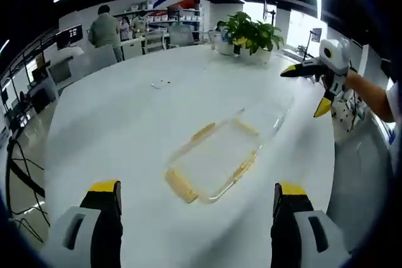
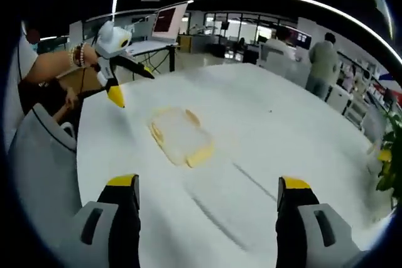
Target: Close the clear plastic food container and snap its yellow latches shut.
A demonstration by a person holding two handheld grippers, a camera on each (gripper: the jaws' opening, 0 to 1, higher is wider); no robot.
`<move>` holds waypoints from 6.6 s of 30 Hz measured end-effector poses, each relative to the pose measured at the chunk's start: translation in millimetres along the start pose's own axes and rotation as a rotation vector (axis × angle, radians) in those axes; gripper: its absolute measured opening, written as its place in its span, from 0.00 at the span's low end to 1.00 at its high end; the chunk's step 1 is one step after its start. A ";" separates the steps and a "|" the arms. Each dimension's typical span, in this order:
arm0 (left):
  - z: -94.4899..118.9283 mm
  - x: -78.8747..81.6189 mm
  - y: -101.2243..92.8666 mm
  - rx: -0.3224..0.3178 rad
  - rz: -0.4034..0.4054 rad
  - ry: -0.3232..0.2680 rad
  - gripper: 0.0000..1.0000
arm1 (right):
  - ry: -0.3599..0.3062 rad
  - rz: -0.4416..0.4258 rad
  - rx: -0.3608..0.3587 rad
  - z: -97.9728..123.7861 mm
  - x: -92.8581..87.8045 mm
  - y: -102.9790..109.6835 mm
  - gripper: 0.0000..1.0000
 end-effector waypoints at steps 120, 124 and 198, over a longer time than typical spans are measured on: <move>-74.3 -26.7 -3.2 -0.506 -0.632 0.300 0.33 | 0.694 0.522 0.288 -135.0 -13.5 9.0 0.34; -72.7 -26.4 -2.4 -0.530 -0.617 0.303 0.33 | 0.691 0.546 0.300 -135.7 -12.7 9.4 0.34; -131.0 148.4 -120.8 -0.519 -0.708 0.361 0.33 | 0.559 0.473 0.271 32.9 -56.0 -126.6 0.35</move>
Point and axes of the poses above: the point that each gripper's makers call its tool centre point, and the gripper's own axes: z roughly backward along the fingers, y roughly to its left, x roughly out of its top, the point moved 1 cm from there along z, roughly backward along the fingers, and after that the axes turned 12 degrees about -z, right-handed, at the moved point
